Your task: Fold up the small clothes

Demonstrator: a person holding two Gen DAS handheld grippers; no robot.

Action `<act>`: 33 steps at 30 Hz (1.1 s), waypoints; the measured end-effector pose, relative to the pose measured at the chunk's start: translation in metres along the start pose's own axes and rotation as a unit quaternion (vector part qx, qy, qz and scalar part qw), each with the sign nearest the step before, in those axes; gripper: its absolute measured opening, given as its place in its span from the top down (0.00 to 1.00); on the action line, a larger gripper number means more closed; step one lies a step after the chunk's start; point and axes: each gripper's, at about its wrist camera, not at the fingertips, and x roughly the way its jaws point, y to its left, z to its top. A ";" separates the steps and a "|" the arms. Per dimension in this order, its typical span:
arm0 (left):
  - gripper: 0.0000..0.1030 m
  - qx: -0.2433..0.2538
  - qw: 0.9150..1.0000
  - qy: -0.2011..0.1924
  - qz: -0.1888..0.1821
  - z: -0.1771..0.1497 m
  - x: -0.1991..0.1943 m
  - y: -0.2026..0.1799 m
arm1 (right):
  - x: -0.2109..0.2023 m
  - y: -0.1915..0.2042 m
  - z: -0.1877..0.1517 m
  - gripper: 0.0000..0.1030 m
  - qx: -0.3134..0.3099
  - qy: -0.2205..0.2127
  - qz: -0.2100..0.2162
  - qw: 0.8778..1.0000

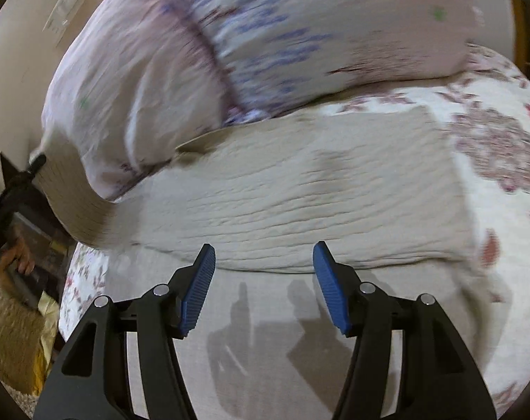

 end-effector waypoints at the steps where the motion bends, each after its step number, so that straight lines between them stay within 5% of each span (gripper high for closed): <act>1: 0.93 0.022 0.999 0.030 -0.033 -0.003 0.020 -0.032 | -0.003 -0.009 0.000 0.42 0.006 -0.001 -0.006 1.000; 3: 0.90 0.069 0.988 0.107 -0.083 -0.023 0.057 -0.094 | -0.011 -0.030 -0.003 0.42 0.025 0.002 -0.020 1.000; 5: 0.90 0.077 0.983 0.140 -0.087 -0.045 0.064 -0.111 | -0.021 -0.045 -0.006 0.42 0.039 0.001 -0.026 0.999; 6: 0.85 0.051 0.985 0.149 -0.068 -0.059 0.057 -0.100 | -0.033 -0.056 -0.011 0.42 0.047 -0.005 -0.032 0.998; 9: 0.47 -0.034 0.986 0.161 0.004 -0.087 0.024 -0.048 | -0.058 -0.084 -0.028 0.42 0.072 -0.001 -0.050 0.996; 13: 0.39 -0.136 0.966 0.207 0.073 -0.141 -0.022 0.019 | -0.074 -0.116 -0.064 0.42 0.127 0.047 -0.022 0.990; 16: 0.40 -0.208 0.940 0.259 0.077 -0.186 -0.046 0.039 | -0.077 -0.120 -0.095 0.42 0.144 0.090 0.000 0.985; 18: 0.42 -0.236 0.931 0.273 0.057 -0.206 -0.062 0.039 | -0.086 -0.118 -0.111 0.42 0.148 0.098 0.018 0.984; 20: 0.47 -0.244 0.932 0.266 0.041 -0.216 -0.076 0.025 | -0.091 -0.115 -0.124 0.42 0.154 0.119 0.044 0.980; 21: 0.58 -0.262 0.926 0.272 0.009 -0.220 -0.080 0.019 | -0.093 -0.114 -0.129 0.45 0.157 0.131 0.059 0.977; 23: 0.66 -0.281 0.919 0.277 -0.015 -0.224 -0.079 0.004 | -0.092 -0.111 -0.142 0.57 0.163 0.161 0.090 0.969; 25: 0.78 -0.297 0.910 0.287 -0.037 -0.231 -0.079 -0.008 | -0.087 -0.105 -0.153 0.81 0.170 0.190 0.120 0.960; 28: 0.89 -0.323 0.896 0.298 -0.067 -0.235 -0.067 -0.017 | -0.080 -0.095 -0.154 0.92 0.169 0.191 0.152 0.955; 30: 0.91 -0.325 0.895 0.291 -0.088 -0.224 -0.059 -0.020 | -0.080 -0.087 -0.137 0.92 0.170 0.157 0.181 0.956; 33: 0.91 -0.302 0.915 0.244 -0.114 -0.179 -0.040 -0.010 | -0.080 -0.076 -0.086 0.92 0.165 0.082 0.220 0.958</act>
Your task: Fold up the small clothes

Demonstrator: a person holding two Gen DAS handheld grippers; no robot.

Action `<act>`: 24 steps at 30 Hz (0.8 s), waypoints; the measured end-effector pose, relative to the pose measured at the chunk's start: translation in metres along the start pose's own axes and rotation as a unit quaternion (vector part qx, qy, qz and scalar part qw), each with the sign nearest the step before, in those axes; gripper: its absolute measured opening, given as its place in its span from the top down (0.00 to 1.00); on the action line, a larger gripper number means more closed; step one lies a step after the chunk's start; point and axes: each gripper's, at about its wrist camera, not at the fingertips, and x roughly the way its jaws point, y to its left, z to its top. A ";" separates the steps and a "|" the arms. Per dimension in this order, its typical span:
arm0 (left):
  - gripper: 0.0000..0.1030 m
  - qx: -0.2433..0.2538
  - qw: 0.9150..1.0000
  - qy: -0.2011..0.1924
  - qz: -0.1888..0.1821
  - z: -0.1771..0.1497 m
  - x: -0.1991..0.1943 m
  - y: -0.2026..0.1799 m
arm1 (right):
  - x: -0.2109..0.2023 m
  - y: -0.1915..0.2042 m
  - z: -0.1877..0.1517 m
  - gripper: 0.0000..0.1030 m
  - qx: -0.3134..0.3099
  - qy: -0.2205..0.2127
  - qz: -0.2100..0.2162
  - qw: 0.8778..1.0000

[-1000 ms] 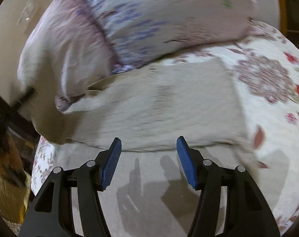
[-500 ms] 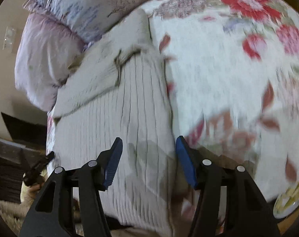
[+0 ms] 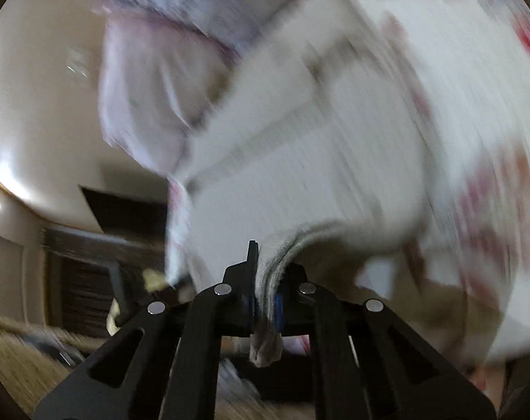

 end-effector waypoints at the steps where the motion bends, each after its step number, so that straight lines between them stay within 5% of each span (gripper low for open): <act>1: 0.92 0.012 1.000 -0.020 -0.005 0.021 -0.004 -0.005 | 0.000 0.008 0.017 0.92 -0.007 -0.020 0.012 1.000; 5: 0.91 0.045 0.992 -0.117 -0.004 0.129 -0.004 -0.020 | 0.012 0.034 0.108 0.92 -0.018 -0.121 0.042 0.992; 8: 0.82 0.043 0.988 -0.148 0.032 0.196 0.017 -0.021 | 0.032 0.033 0.162 0.85 -0.010 -0.171 0.010 0.985; 10: 0.39 0.017 0.985 -0.144 0.094 0.219 0.027 -0.011 | 0.057 0.023 0.192 0.43 0.018 -0.160 -0.021 0.987; 12: 0.30 -0.001 0.984 -0.147 0.103 0.219 0.028 -0.001 | 0.068 0.015 0.197 0.41 0.047 -0.147 -0.039 0.987; 15: 0.29 -0.009 0.989 -0.116 0.094 0.206 0.035 0.020 | 0.065 0.013 0.178 0.22 0.020 -0.148 -0.055 0.987; 19: 0.39 -0.049 0.993 -0.055 0.092 0.203 0.065 0.049 | 0.055 -0.016 0.170 0.22 0.056 -0.142 -0.057 0.987; 24: 0.54 -0.050 0.994 -0.045 0.083 0.196 0.092 0.044 | 0.051 -0.037 0.162 0.22 0.073 -0.136 -0.042 0.987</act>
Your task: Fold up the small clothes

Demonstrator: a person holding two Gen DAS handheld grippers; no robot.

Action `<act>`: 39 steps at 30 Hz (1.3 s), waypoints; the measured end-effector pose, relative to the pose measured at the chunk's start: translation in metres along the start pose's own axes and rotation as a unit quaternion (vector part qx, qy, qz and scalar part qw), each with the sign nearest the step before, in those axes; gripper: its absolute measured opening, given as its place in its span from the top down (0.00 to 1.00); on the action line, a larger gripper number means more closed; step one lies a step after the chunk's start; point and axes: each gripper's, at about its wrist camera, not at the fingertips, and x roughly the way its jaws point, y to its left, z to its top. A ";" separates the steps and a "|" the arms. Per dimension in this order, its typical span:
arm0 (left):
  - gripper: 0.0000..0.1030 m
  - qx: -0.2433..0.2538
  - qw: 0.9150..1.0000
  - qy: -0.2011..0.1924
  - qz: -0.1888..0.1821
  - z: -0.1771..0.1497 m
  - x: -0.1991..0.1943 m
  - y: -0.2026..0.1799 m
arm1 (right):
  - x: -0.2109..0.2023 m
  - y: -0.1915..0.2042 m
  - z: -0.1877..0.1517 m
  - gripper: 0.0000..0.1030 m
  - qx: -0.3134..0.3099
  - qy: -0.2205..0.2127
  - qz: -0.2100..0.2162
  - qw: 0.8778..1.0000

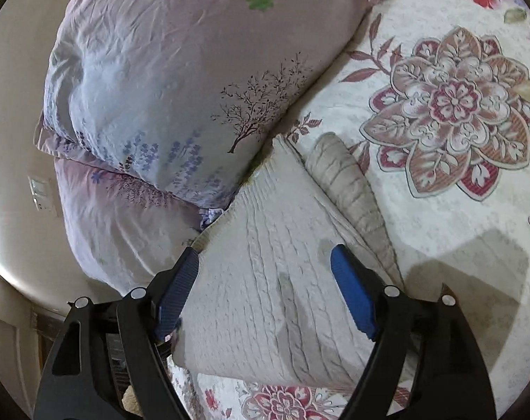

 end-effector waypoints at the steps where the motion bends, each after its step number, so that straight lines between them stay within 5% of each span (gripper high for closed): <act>1: 0.65 0.000 1.000 -0.006 0.005 -0.002 0.003 -0.003 | 0.000 0.000 -0.001 0.22 -0.001 0.003 0.003 1.000; 3: 0.81 -0.038 0.999 0.004 -0.026 -0.007 0.008 0.001 | 0.000 -0.003 0.001 0.22 -0.005 0.014 0.008 1.000; 7: 0.85 -0.053 0.996 -0.026 -0.069 -0.011 -0.017 -0.029 | -0.003 -0.001 0.009 0.22 -0.017 0.031 0.012 0.999; 12: 0.85 -0.005 0.978 -0.028 -0.205 -0.021 -0.029 -0.162 | -0.023 0.006 0.033 0.22 -0.069 0.025 0.003 0.997; 15: 0.81 -0.015 0.952 0.023 -0.305 -0.031 0.023 -0.245 | -0.032 0.003 0.050 0.22 -0.077 0.016 -0.004 0.997; 18: 0.80 -0.078 0.902 0.094 -0.415 -0.046 0.086 -0.293 | -0.034 -0.005 0.069 0.22 -0.077 0.016 -0.018 0.997; 19: 0.80 -0.095 0.893 0.103 -0.427 -0.050 0.092 -0.295 | -0.033 -0.009 0.074 0.22 -0.071 0.023 -0.020 0.997; 20: 0.77 -0.097 0.895 0.097 -0.425 -0.053 0.091 -0.294 | -0.031 -0.015 0.081 0.21 -0.057 0.036 -0.018 0.998; 22: 0.47 -0.052 0.930 0.045 -0.360 -0.051 0.068 -0.278 | -0.028 -0.021 0.086 0.12 -0.040 0.055 -0.008 0.998; 24: 0.26 0.008 0.978 -0.022 -0.208 -0.048 0.045 -0.260 | -0.018 -0.026 0.088 0.07 -0.040 0.086 -0.004 0.995; 25: 0.26 0.031 0.990 -0.038 -0.132 -0.048 0.040 -0.247 | -0.012 -0.025 0.088 0.07 -0.042 0.100 -0.005 0.994; 28: 0.25 0.037 0.997 0.013 -0.061 -0.058 0.057 -0.220 | 0.016 -0.029 0.082 0.07 -0.048 0.153 -0.033 0.987; 32: 0.23 0.046 0.995 0.081 -0.042 -0.081 0.098 -0.233 | 0.028 -0.026 0.073 0.12 -0.060 0.168 -0.039 0.983; 34: 0.21 0.071 0.994 0.076 -0.046 -0.093 0.112 -0.253 | 0.032 -0.025 0.067 0.37 -0.059 0.180 -0.028 0.981; 36: 0.22 0.080 0.993 0.075 -0.052 -0.096 0.126 -0.268 | 0.035 -0.022 0.058 0.48 -0.086 0.179 -0.048 0.979; 37: 0.33 0.075 0.992 0.079 -0.068 -0.097 0.133 -0.272 | 0.035 -0.021 0.056 0.61 -0.088 0.175 -0.045 0.980; 38: 0.37 0.068 0.992 0.079 -0.070 -0.090 0.142 -0.273 | 0.033 -0.021 0.054 0.63 -0.078 0.173 -0.035 0.981; 39: 0.51 0.062 0.991 0.078 -0.085 -0.088 0.142 -0.271 | 0.029 -0.017 0.052 0.65 -0.077 0.162 -0.029 0.983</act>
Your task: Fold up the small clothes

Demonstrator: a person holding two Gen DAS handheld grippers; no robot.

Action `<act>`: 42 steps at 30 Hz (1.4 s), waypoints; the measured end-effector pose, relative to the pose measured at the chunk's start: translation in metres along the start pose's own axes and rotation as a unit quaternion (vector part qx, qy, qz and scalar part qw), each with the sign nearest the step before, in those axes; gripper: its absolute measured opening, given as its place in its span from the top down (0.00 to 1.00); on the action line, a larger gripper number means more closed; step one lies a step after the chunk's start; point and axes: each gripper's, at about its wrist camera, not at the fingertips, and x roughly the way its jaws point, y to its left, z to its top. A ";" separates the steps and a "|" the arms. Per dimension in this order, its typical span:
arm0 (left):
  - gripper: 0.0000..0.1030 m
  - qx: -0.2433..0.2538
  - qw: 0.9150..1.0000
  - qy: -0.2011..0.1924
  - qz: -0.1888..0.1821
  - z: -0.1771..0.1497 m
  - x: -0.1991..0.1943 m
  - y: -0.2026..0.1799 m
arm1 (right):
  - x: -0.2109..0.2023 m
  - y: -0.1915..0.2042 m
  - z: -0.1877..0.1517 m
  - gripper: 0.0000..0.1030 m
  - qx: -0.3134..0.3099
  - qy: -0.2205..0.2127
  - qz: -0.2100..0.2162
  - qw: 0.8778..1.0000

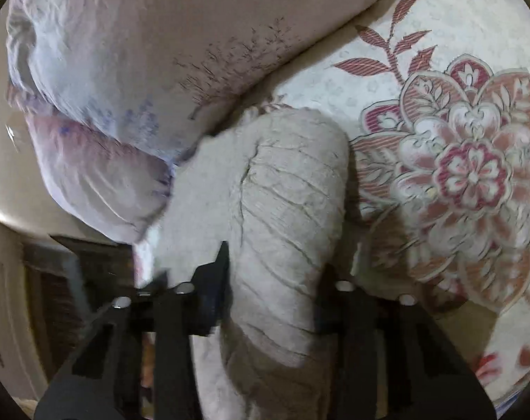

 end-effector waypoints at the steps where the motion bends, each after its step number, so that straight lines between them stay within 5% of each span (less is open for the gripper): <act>1: 0.62 -0.001 1.000 -0.001 -0.017 0.004 -0.004 0.005 | -0.003 0.009 -0.002 0.67 -0.012 -0.009 0.004 1.000; 3: 0.64 0.016 0.999 -0.002 -0.052 0.001 -0.029 0.012 | -0.007 0.032 -0.008 0.70 -0.041 -0.018 0.028 0.999; 7: 0.62 0.079 0.995 -0.061 -0.026 -0.010 -0.094 0.021 | 0.008 0.093 -0.024 0.75 -0.137 -0.004 0.032 0.990; 9: 0.51 0.097 0.990 -0.076 0.066 -0.012 -0.108 0.036 | 0.032 0.106 -0.026 0.73 -0.162 0.006 -0.016 0.987; 10: 0.50 0.102 0.983 -0.077 0.132 -0.013 -0.106 0.044 | 0.046 0.107 -0.025 0.70 -0.163 0.009 -0.064 0.984; 12: 0.52 0.107 0.970 -0.083 0.203 -0.022 -0.109 0.052 | 0.054 0.109 -0.025 0.71 -0.158 -0.016 -0.170 0.973; 13: 0.46 0.109 0.968 -0.093 0.207 -0.027 -0.114 0.052 | 0.047 0.112 -0.028 0.68 -0.155 -0.032 -0.165 0.974; 14: 0.41 0.115 0.967 -0.109 0.202 -0.037 -0.121 0.050 | 0.032 0.119 -0.035 0.62 -0.151 -0.053 -0.115 0.980; 16: 0.28 0.125 0.960 -0.128 0.214 -0.051 -0.136 0.051 | 0.013 0.132 -0.050 0.20 -0.161 -0.072 -0.045 0.983; 18: 0.24 0.126 0.959 -0.137 0.213 -0.063 -0.162 0.064 | 0.011 0.147 -0.069 0.17 -0.187 -0.059 0.005 0.981; 20: 0.14 0.108 0.963 -0.138 0.206 -0.073 -0.172 0.071 | 0.038 0.155 -0.084 0.17 -0.202 0.000 0.017 0.979; 23: 0.05 0.101 0.962 -0.139 0.215 -0.081 -0.191 0.085 | 0.089 0.141 -0.080 0.20 -0.180 0.044 -0.069 0.980; 26: 0.02 0.103 0.960 -0.115 0.235 -0.091 -0.175 0.086 | 0.086 0.145 -0.070 0.21 -0.159 -0.014 -0.095 0.983; 30: 0.02 0.124 0.955 -0.098 0.251 -0.107 -0.159 0.081 | 0.049 0.168 -0.105 0.01 -0.213 -0.119 -0.222 0.944; 32: 0.02 0.123 0.957 -0.089 0.246 -0.111 -0.151 0.083 | 0.033 0.162 -0.133 0.01 -0.217 -0.164 -0.274 0.922; 38: 0.02 0.119 0.956 -0.055 0.262 -0.120 -0.127 0.091 | 0.061 0.119 -0.179 0.01 -0.181 -0.093 -0.292 0.935; 42: 0.02 0.137 0.947 -0.070 0.281 -0.132 -0.120 0.090 | 0.092 0.128 -0.198 0.01 -0.233 -0.088 -0.340 0.907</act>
